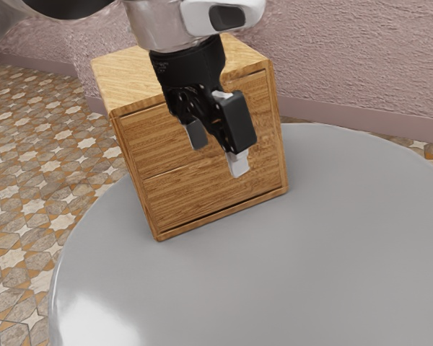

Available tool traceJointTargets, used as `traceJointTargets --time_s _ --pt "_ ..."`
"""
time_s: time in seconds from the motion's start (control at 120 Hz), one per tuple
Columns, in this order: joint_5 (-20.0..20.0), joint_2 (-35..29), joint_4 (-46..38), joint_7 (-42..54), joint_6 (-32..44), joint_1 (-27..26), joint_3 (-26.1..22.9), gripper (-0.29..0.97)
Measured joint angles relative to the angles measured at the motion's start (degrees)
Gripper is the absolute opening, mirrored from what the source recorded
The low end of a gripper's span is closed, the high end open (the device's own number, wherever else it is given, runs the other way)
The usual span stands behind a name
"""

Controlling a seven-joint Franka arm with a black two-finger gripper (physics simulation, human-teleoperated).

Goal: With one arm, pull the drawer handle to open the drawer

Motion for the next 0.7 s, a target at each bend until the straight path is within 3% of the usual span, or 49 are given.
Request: traceJointTargets --time_s 0.042,0.092,0.133,0.175,0.233,0.317,0.433,0.55,0.7 --pt "3.11 0.64 -0.08 1.02 1.01 0.12 3.96 0.67" --pt "2.68 7.45 0.10 3.24 2.14 -0.06 15.59 0.68" --pt "-2.69 16.17 -0.34 5.87 2.86 -0.91 30.12 0.68" --pt "-12.30 25.87 -4.25 9.25 3.40 -1.43 45.88 0.68" --pt "-21.93 32.42 -6.99 14.18 4.39 -1.65 55.26 0.68" --pt "-29.67 35.91 -8.18 21.68 6.39 -1.97 57.11 0.68" --pt "-34.82 36.60 -9.38 32.45 9.60 -2.68 52.73 0.68" --pt "-35.94 36.72 -10.15 43.28 13.88 -2.83 50.71 0.68" --pt "-32.46 37.57 -11.83 55.95 18.80 -1.91 48.82 0.67"
